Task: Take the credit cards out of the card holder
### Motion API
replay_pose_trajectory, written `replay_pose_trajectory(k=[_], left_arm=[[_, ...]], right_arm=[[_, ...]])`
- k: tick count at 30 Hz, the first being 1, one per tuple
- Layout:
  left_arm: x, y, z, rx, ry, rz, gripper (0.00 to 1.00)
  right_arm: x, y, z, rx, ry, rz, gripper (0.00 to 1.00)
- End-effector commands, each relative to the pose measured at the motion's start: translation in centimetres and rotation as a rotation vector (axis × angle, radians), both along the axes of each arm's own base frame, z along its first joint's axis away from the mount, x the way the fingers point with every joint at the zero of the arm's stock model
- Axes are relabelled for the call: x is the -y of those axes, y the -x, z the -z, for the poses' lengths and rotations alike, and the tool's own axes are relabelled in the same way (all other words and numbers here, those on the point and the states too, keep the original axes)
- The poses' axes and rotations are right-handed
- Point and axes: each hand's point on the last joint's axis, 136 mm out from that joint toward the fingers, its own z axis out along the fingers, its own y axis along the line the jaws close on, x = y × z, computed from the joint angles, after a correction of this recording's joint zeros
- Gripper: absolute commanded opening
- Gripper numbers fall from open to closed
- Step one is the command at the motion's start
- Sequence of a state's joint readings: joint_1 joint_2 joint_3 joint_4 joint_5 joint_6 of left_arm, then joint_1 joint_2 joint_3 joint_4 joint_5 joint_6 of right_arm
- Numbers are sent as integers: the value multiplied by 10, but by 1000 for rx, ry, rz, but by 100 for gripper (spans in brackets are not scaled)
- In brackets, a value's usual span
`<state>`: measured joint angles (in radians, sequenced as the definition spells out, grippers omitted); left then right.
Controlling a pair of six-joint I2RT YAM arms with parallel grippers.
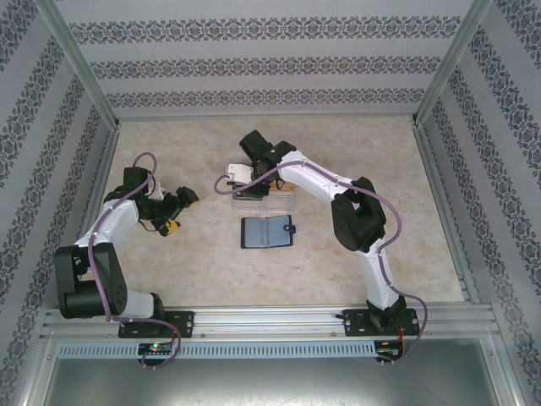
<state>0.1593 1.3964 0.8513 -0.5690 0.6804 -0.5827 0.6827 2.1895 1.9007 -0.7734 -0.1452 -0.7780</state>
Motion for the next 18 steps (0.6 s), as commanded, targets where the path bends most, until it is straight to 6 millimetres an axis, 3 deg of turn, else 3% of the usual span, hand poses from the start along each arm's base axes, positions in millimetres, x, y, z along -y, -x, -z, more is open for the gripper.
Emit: replay_pose_trajectory(k=[1,9,14,18], left_arm=[[-1,-4,-7,20,14,0,99],[1,-1,-12,36,21,5,100],[7,5,-13,43,24,19,100],[16,10,-11,48,21,41,100]], right_arm=[[-1,-12,-25,42,-47,65,30],[6,-6,-77,49,-185,241,38],[33,6,-96,29,-276,520,50],[50,44,-91,-121,-345,720,55]])
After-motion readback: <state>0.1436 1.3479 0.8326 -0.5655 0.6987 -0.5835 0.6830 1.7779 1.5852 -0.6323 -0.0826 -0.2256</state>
